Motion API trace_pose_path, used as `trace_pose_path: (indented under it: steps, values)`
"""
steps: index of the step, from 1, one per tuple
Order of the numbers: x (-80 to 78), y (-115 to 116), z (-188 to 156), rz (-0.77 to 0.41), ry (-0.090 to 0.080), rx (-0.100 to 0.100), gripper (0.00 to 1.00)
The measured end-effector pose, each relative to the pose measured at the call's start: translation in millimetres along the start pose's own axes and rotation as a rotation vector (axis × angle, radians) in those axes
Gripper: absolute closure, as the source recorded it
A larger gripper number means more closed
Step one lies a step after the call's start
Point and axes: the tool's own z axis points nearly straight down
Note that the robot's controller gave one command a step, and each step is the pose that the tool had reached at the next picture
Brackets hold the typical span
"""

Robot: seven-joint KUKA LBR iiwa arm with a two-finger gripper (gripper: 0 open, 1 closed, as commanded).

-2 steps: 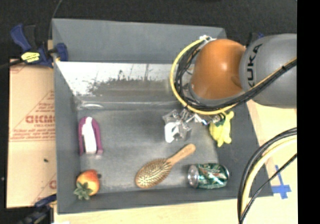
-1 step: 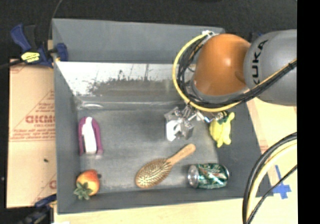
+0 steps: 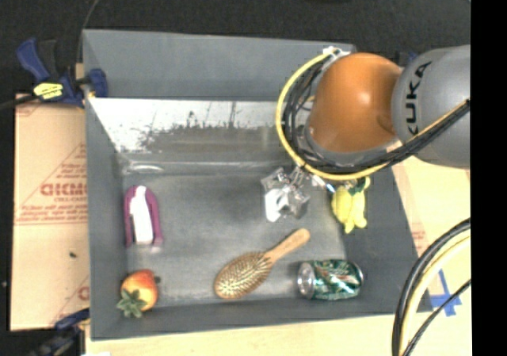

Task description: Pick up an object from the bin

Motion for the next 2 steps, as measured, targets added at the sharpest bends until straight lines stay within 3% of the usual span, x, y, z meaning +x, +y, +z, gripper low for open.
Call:
trace_pose_path:
  steps: [1,2]
  values:
    - [-39.2,25,52,-0.095,0.002,-0.006,1.00]
    - [-28.8,15,-35,-0.066,0.007,-0.006,1.00]
